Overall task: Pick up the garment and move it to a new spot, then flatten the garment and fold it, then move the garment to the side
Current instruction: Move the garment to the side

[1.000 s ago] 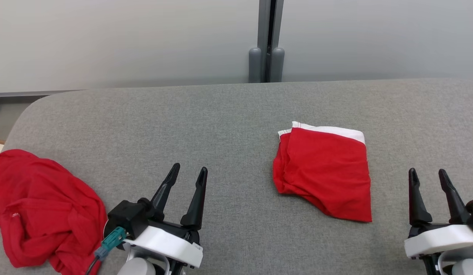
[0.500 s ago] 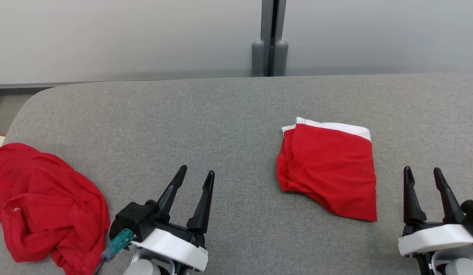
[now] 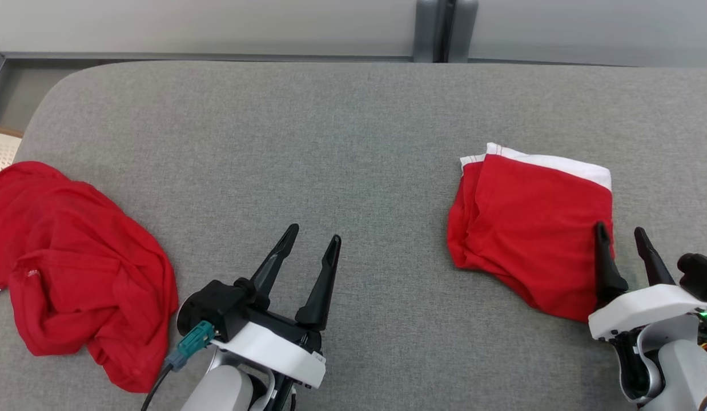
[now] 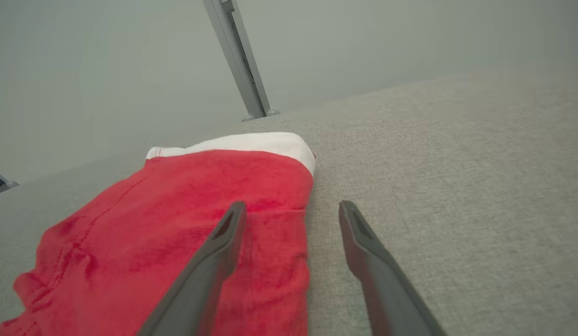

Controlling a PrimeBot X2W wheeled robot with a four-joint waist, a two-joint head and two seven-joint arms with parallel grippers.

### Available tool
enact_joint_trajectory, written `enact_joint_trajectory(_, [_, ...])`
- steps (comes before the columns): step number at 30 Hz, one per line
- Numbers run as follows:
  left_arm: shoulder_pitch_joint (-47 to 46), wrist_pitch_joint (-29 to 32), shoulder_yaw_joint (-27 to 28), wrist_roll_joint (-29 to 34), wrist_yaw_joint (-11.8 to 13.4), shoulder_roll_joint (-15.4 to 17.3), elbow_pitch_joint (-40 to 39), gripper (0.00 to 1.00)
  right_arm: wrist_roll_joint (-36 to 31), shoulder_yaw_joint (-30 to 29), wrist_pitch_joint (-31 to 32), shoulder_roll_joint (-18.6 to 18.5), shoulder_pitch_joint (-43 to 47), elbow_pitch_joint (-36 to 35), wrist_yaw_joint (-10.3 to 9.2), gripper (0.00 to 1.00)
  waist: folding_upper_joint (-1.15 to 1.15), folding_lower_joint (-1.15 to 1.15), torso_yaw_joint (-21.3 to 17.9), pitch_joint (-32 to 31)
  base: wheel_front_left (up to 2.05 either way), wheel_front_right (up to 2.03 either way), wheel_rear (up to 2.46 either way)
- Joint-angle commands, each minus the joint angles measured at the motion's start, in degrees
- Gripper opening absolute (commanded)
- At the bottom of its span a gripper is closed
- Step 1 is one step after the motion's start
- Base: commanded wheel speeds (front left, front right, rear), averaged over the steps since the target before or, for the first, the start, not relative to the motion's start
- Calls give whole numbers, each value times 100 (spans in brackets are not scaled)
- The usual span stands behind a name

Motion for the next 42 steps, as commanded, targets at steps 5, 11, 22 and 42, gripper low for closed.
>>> enact_joint_trajectory(5, [-201,-10,-44,3,4,23,-17,100,247,188,44,-17,-318,374,0,90,0,0,159,227,0,0,0])
enact_joint_trajectory(11, [-263,-10,-64,28,39,23,-43,100,-144,615,-256,-301,-577,705,0,0,0,0,130,318,0,0,0])
enact_joint_trajectory(22, [-500,-10,-19,249,2,24,-156,100,-1648,1210,-501,-1182,-1056,320,-1,0,0,0,-604,584,0,0,0])
enact_joint_trajectory(42, [-1620,-10,-80,1017,-127,28,-189,100,-1736,2143,-503,-3368,-2620,726,-5,0,0,0,-1923,2084,0,0,0])
